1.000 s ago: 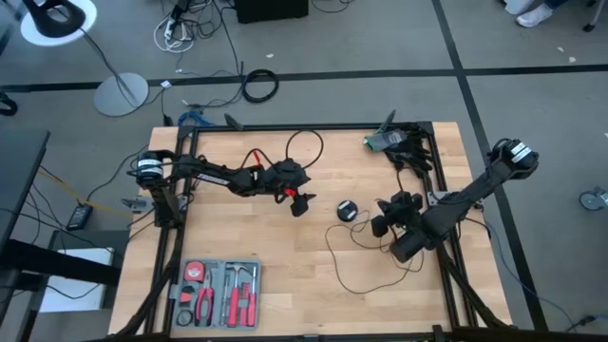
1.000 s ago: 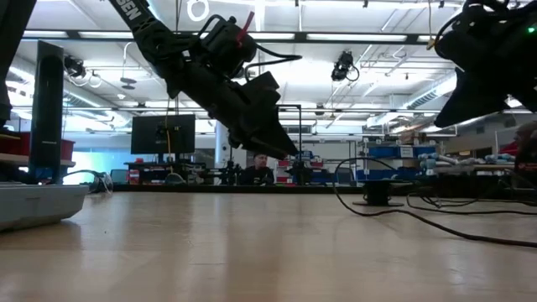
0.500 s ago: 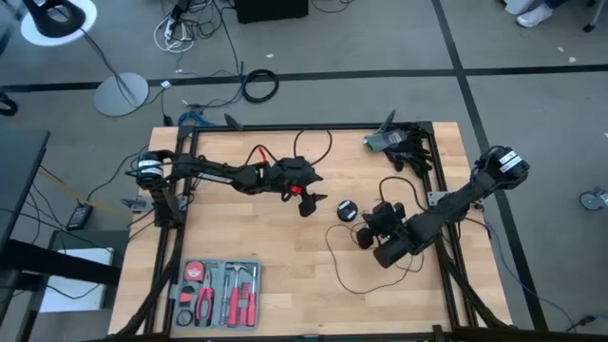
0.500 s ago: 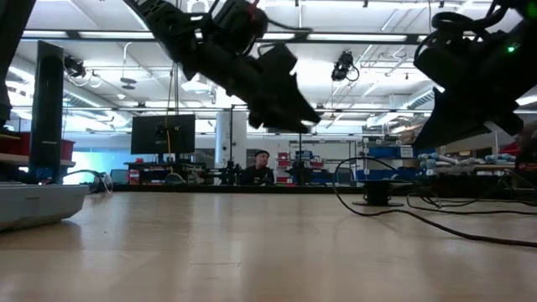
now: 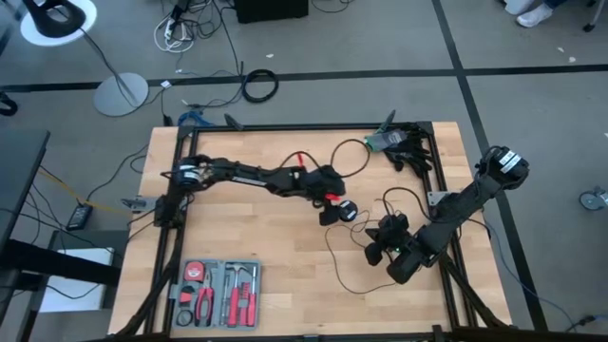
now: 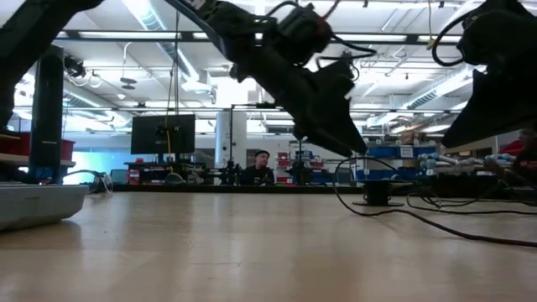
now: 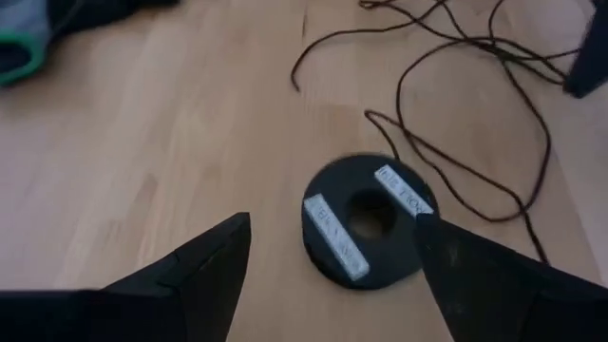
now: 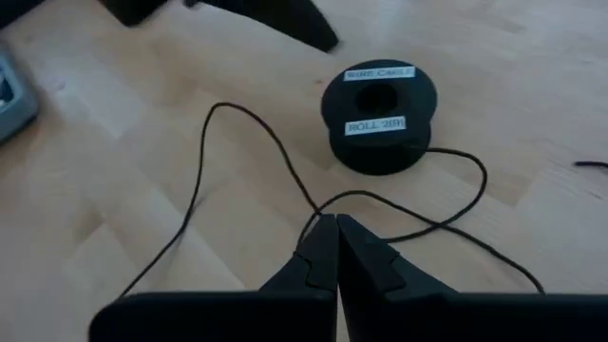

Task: Coil cords
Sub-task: Uncoil the black wire from the spool

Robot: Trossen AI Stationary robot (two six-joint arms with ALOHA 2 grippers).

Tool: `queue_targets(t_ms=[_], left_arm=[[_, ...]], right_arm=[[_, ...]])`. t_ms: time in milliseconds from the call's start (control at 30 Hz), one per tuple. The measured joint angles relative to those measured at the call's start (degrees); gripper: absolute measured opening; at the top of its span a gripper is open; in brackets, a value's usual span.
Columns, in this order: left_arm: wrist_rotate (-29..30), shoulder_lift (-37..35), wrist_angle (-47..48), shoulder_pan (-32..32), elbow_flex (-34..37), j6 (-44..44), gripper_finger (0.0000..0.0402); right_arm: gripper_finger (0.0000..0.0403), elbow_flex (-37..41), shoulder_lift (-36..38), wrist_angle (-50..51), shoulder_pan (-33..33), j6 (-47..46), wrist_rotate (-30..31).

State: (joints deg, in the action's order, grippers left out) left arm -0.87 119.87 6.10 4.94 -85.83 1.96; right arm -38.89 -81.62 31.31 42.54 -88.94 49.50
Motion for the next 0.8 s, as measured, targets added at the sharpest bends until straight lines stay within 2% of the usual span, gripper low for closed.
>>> queue_targets(t_ms=[233,400,567,800], left_arm=[[0.2,5.57,1.64,-0.54,-6.56,0.85,0.03],[1.29,7.12,1.6,-0.44,-6.89,0.84,0.03],[4.34,7.04,5.67,-0.41,-6.98,3.15,0.0299],[4.7,6.8,6.62,0.99,-6.06,-0.21,0.0264]], right_arm=[[0.0004,0.0,0.02,-0.15,0.48,0.01,-0.19],[0.0001,0.0,0.02,0.09,0.48,0.04,-0.23],[0.0005,0.0,0.01,0.02,0.48,0.06,-0.23],[0.0002,0.0,0.02,-1.08,0.48,0.01,-0.2]])
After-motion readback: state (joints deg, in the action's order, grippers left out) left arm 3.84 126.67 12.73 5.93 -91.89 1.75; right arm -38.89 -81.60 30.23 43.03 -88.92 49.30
